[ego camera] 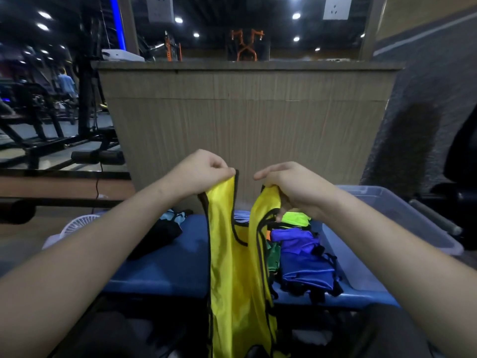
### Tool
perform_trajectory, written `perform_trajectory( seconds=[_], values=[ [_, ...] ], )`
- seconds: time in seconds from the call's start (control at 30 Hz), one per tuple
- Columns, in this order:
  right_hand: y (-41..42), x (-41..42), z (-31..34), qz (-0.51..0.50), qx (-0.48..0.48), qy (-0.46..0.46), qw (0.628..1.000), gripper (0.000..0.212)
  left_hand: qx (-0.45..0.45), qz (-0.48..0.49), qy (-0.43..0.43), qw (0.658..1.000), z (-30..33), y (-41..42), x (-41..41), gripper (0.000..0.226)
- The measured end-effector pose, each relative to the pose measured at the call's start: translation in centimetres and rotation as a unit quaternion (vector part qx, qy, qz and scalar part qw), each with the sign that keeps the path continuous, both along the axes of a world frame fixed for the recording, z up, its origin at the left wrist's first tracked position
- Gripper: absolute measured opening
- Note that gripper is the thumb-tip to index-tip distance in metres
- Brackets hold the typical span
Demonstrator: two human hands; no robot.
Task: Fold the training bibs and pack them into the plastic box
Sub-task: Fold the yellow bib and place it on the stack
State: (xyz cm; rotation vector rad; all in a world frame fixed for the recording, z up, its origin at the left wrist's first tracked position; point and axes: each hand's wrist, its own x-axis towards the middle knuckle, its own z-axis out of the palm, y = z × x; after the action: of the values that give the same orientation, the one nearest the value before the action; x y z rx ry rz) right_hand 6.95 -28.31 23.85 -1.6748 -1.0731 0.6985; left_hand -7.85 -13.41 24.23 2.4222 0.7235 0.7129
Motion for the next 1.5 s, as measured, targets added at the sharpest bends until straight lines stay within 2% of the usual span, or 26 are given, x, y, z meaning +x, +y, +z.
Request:
perform_trajectory(
  seconds=[0.13,0.4,0.43,0.53,0.57,0.7,0.8,1.0,1.17,1.3,1.37,1.5],
  values=[
    [0.4,-1.4,0.1,0.052,0.017,0.075,0.996,0.021,0.005,-0.039,0.007,0.999,-0.5,-0.6,0.7,0.031],
    [1.3,-2.7,-0.4,0.106,0.001,0.107,0.989,0.019,0.018,-0.075,0.018,0.997,-0.4,-0.9,0.4,0.022],
    [1.3,-2.8,-0.5,0.110,0.002,0.111,0.988,0.018,0.011,-0.082,0.025,0.996,-0.5,-0.9,0.3,0.028],
    [1.3,-2.9,-0.6,0.117,0.000,0.121,0.986,0.019,-0.051,-0.087,0.035,0.994,-0.6,-0.8,-0.6,0.068],
    [1.3,-2.8,-0.6,0.115,-0.001,0.125,0.985,0.019,-0.067,-0.095,0.043,0.992,-0.6,-0.7,-0.9,0.072],
    [1.4,-2.3,-1.0,0.121,-0.004,0.120,0.985,0.037,-0.095,-0.188,0.089,0.973,-0.5,-1.1,-2.3,0.038],
    [1.3,-2.1,-1.2,0.127,-0.002,0.122,0.984,0.039,-0.079,-0.199,0.087,0.973,-0.9,-1.2,-2.8,0.039],
    [1.6,-1.7,-1.8,0.129,-0.012,0.026,0.991,0.023,-0.049,-0.174,0.069,0.981,-1.5,-1.1,-3.0,0.026],
    [1.6,-1.2,-2.2,0.106,-0.038,-0.127,0.985,0.016,-0.025,-0.137,0.047,0.989,-1.1,-1.3,-3.0,0.037],
    [1.9,-0.1,-2.7,0.050,0.004,-0.274,0.960,0.020,-0.028,-0.135,0.065,0.988,-1.2,-1.0,-3.2,0.036],
    [2.0,0.0,-2.9,0.067,0.029,-0.277,0.958,0.019,-0.037,-0.138,0.066,0.988,-1.4,-0.9,-3.3,0.034],
    [2.0,0.1,-3.5,0.110,0.044,-0.224,0.967,0.021,-0.068,-0.160,0.054,0.983,-1.7,-0.5,-3.4,0.031]
  ],
)
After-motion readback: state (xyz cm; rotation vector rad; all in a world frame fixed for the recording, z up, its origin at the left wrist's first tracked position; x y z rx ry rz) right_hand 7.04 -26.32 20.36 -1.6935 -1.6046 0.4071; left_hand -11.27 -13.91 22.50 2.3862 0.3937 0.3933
